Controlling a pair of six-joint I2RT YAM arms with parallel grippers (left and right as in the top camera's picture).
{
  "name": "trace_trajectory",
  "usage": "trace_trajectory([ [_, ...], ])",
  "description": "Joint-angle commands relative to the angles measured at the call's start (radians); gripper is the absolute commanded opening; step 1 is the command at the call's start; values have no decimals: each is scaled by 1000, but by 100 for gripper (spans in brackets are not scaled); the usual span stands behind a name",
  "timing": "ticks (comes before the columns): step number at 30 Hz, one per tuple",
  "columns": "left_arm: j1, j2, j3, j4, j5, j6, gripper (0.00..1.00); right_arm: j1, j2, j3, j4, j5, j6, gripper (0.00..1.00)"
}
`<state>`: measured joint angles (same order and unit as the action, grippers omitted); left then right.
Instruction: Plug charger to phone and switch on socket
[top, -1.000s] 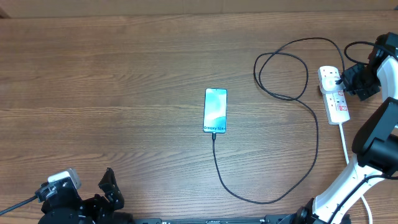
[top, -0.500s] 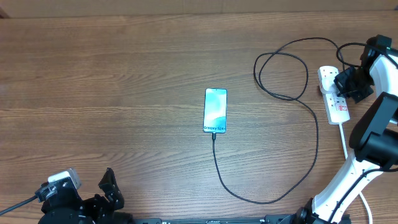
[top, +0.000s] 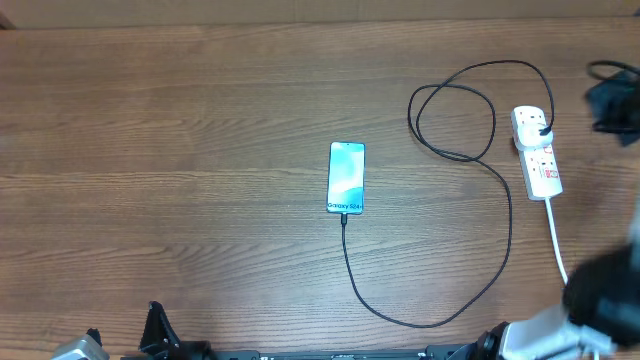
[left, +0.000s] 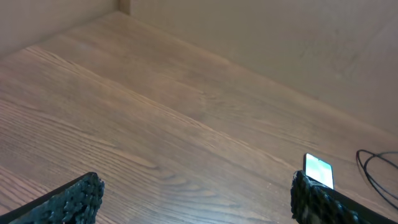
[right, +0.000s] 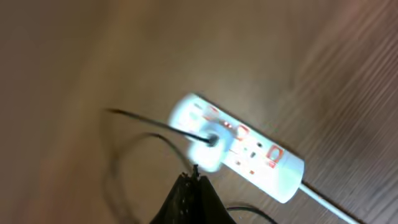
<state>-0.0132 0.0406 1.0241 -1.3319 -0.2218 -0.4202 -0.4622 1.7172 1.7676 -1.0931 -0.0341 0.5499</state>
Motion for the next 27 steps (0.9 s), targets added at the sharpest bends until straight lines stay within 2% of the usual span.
trace_trajectory([
  [1, 5, -10, -2, 2, -14, -14, 99, -19, -259, 34, 43, -67, -2, 4],
  [5, 5, -10, -1, 2, -14, -14, 100, -39, -501, 66, 171, -162, -1, 4],
  [9, 5, -11, -2, 2, -14, -14, 100, -37, -608, 143, 219, -225, -1, 4],
  [12, 5, -20, -1, 2, -14, -14, 100, -37, -654, 204, 259, -282, -2, 4],
  [18, 8, -37, -1, 2, -14, -14, 100, -23, -703, 295, 223, -345, -2, 4],
  [27, 7, -37, -1, 2, -14, -14, 99, 207, -764, 277, 143, -372, -55, 4],
])
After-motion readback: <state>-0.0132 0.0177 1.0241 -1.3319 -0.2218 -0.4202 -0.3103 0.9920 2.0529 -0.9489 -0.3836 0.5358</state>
